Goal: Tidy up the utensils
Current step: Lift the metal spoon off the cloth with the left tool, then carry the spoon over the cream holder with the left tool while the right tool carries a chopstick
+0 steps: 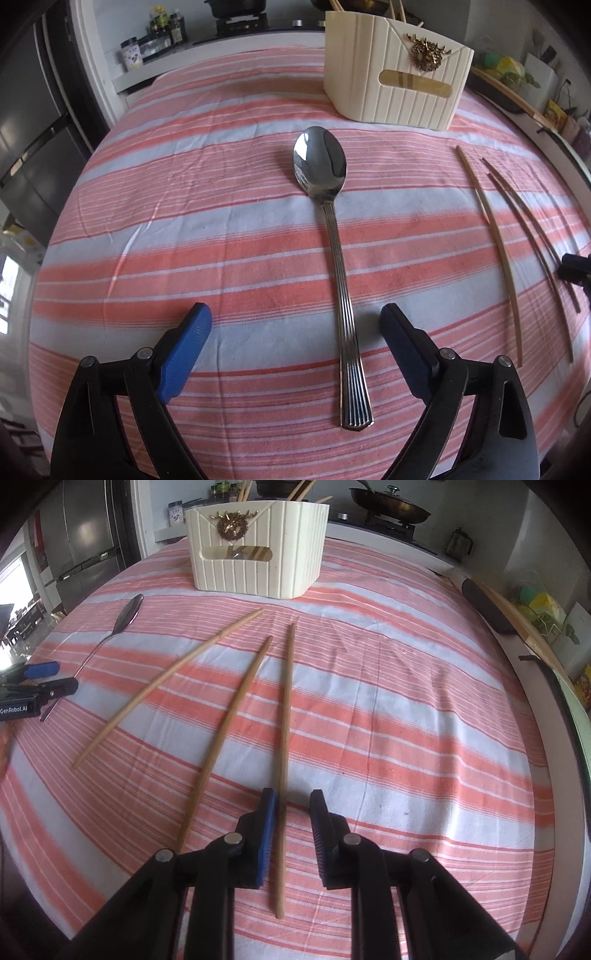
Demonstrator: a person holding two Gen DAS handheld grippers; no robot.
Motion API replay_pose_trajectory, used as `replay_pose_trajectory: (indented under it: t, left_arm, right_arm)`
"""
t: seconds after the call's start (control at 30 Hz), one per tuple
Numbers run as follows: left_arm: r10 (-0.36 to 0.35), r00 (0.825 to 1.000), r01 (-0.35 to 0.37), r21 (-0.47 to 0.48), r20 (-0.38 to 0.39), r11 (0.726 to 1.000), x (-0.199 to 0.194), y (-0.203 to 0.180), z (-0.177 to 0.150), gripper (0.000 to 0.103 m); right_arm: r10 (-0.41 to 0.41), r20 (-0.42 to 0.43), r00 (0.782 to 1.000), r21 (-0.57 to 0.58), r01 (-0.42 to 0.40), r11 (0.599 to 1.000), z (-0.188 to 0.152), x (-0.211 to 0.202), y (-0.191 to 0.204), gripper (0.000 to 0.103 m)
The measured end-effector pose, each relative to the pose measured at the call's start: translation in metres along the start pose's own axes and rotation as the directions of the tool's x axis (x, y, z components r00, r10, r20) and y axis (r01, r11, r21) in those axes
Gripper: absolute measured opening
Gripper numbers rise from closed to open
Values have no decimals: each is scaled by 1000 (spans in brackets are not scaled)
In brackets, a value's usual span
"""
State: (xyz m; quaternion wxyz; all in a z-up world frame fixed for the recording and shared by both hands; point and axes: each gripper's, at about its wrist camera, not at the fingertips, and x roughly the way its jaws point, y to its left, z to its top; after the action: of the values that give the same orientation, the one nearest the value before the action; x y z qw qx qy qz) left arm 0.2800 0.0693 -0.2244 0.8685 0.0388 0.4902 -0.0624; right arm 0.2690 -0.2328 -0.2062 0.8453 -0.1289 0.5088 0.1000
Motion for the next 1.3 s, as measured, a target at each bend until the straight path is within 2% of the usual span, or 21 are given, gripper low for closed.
replay_pose_trajectory:
  t: [0.13, 0.3, 0.4, 0.5, 0.53, 0.57, 0.6, 0.67, 0.7, 0.83, 0.97, 1.13, 1.3]
  left_arm:
    - [-11, 999, 12, 36, -43, 999, 8, 1, 12, 95]
    - [22, 997, -15, 85, -73, 996, 26, -11, 49, 92]
    - [18, 996, -12, 74, -86, 997, 40, -17, 73, 89]
    - [-11, 994, 15, 31, -104, 999, 53, -16, 93, 82]
    - [-21, 995, 22, 13, -103, 1000, 56, -15, 98, 73]
    - [-25, 996, 26, 10, -90, 1000, 56, -15, 101, 56]
    - [-20, 997, 21, 13, -79, 1000, 54, -15, 103, 46]
    - [-29, 997, 30, 11, -66, 999, 53, -12, 104, 42]
    - [-46, 998, 46, 6, -51, 999, 51, -9, 103, 42]
    - [-74, 997, 75, -32, 31, 997, 25, 7, 89, 41]
    - [-94, 985, 102, -50, 141, 994, -20, 16, 77, 41]
    - [-105, 956, 125, -59, 273, 990, -83, 21, 63, 41]
    - [-120, 924, 155, -68, 364, 986, -127, 25, 47, 41]
  right_arm:
    - [42, -63, 997, -16, -43, 999, 11, 5, -6, 20]
    - [71, -96, 993, -24, -73, 997, 42, 22, -9, 20]
    - [70, -91, 993, -32, -73, 997, 69, 36, -7, 20]
    - [83, -83, 993, -29, -86, 996, 97, 52, -7, 20]
    - [87, -78, 993, -25, -89, 996, 107, 56, -7, 20]
    - [87, -79, 993, -26, -89, 996, 114, 61, -7, 19]
    - [87, -78, 993, -27, -90, 996, 122, 65, -7, 16]
    - [94, -80, 992, -8, -95, 995, 135, 71, -9, 7]
    - [100, -75, 992, 9, -100, 995, 138, 72, -11, 6]
    - [133, 29, 991, 73, -135, 988, 138, 51, -20, 6]
    - [137, 170, 976, 54, -148, 988, 130, -3, -19, 6]
    - [144, 294, 945, 20, -157, 987, 113, -73, -12, 6]
    - [141, 407, 902, -3, -153, 988, 92, -124, -6, 6]
